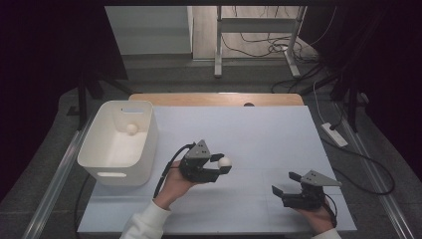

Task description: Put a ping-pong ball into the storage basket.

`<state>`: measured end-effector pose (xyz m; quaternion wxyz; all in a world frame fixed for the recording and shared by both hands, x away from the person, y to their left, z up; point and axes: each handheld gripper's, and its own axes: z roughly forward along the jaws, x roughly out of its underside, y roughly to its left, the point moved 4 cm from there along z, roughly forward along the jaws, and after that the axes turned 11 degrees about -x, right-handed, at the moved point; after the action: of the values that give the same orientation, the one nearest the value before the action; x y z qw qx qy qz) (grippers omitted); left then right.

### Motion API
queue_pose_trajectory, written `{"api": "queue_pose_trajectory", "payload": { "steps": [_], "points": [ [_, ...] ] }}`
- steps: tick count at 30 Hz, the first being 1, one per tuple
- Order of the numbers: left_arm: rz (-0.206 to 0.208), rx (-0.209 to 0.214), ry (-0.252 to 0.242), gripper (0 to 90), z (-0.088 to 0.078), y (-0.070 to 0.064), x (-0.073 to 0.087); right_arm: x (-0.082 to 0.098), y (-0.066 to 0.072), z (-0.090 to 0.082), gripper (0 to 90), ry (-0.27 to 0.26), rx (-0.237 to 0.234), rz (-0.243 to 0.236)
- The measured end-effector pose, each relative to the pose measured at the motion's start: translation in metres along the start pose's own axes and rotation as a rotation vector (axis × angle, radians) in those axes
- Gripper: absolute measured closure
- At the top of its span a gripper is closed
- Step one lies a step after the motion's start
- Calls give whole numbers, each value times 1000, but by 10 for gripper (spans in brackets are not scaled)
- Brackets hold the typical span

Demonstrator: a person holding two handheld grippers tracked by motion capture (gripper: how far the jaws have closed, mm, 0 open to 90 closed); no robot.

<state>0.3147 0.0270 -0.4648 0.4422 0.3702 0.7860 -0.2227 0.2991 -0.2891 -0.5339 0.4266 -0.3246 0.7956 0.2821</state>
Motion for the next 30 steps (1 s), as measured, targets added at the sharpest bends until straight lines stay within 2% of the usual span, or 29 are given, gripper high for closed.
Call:
{"api": "queue_pose_trajectory", "payload": {
  "steps": [10, 17, 30],
  "points": [
    [-8, -21, -3, 512, -9, 8, -1, 0, 0, 0, 123, 1, 0, 3],
    [-16, -41, -22, 512, -17, 13, -3, 0, 0, 0, 123, -1, -1, -4],
    [-38, -55, -52, 513, -30, 23, -6, 0, 0, 1, 123, 3, 1, -3]
  ]
}}
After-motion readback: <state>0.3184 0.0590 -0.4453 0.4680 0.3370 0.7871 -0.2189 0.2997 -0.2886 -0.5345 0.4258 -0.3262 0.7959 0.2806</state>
